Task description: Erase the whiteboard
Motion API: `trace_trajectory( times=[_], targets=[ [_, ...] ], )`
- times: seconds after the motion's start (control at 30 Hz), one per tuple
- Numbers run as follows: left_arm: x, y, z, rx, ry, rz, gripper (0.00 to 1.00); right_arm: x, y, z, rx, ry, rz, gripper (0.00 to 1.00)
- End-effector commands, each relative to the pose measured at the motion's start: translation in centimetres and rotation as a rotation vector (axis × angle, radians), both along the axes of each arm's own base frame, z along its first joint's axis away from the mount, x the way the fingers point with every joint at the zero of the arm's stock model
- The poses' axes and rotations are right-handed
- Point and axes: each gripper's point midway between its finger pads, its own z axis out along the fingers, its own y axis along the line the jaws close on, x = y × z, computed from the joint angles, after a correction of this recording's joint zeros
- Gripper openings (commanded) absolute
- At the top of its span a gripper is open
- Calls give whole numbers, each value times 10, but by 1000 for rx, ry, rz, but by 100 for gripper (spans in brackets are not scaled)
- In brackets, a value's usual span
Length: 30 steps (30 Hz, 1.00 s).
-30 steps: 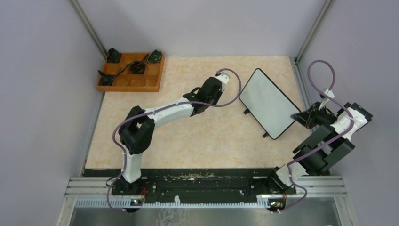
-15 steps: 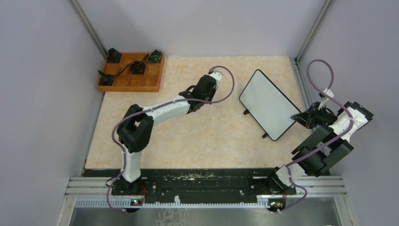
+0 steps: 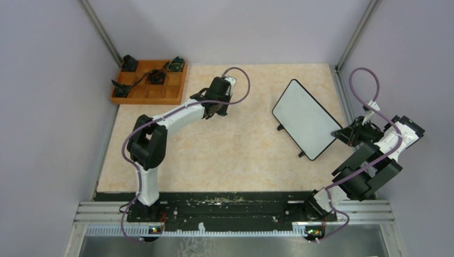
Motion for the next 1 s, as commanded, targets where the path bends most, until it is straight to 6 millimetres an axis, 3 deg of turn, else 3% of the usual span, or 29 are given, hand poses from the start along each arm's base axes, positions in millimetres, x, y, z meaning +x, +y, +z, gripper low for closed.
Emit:
trace_trajectory(
  times=[0.0,0.5,0.8,0.97],
  targets=[
    [-7,10,19,-73,82,-42,11,-5,5,3,-24,19,27,0],
    [-19,21,-29,-14,296,-84,19,-5,6,-2,-6,24,31,0],
    [-25,25,-46,11,342,-77,24,-5,7,-4,1,26,31,0],
    [-24,26,-48,13,344,-67,34,-6,7,-5,5,27,31,0]
  ],
)
